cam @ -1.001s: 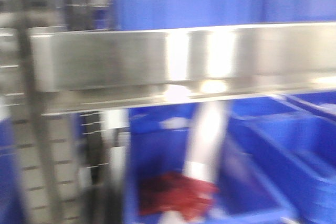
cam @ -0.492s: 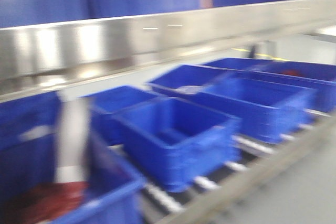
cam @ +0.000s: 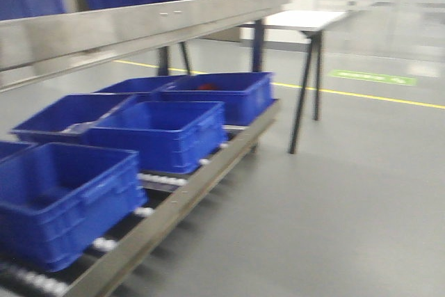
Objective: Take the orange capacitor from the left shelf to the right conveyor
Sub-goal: 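Drive the base across the floor holding the cylinder in the right gripper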
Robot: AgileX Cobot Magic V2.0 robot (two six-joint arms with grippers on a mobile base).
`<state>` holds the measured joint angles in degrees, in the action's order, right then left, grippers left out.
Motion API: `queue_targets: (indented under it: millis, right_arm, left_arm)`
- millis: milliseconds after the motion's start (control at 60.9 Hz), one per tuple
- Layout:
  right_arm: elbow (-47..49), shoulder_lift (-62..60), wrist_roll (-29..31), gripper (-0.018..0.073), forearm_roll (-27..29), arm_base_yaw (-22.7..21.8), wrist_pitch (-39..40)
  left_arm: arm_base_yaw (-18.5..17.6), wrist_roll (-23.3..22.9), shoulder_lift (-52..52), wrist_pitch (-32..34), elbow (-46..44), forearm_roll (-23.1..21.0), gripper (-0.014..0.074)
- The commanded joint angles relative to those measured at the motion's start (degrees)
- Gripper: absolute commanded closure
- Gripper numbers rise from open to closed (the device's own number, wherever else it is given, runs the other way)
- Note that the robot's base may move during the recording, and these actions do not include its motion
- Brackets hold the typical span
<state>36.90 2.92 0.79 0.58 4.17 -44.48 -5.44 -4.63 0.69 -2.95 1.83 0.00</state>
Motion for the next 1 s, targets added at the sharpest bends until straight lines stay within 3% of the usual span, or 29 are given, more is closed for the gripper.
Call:
queue_targets:
  millis: [0,984]
  right_arm:
    - [1.3,1.0,0.1,0.0463,-0.2,0.0,5.1]
    - [1.3,1.0,0.1,0.0463,-0.2,0.0,5.1]
  left_arm:
    - [-0.4,0.0,1.1,5.1,-0.3,0.0,0.0701]
    - [-0.4,0.0,1.1,5.1,-0.3,0.0,0.0701]
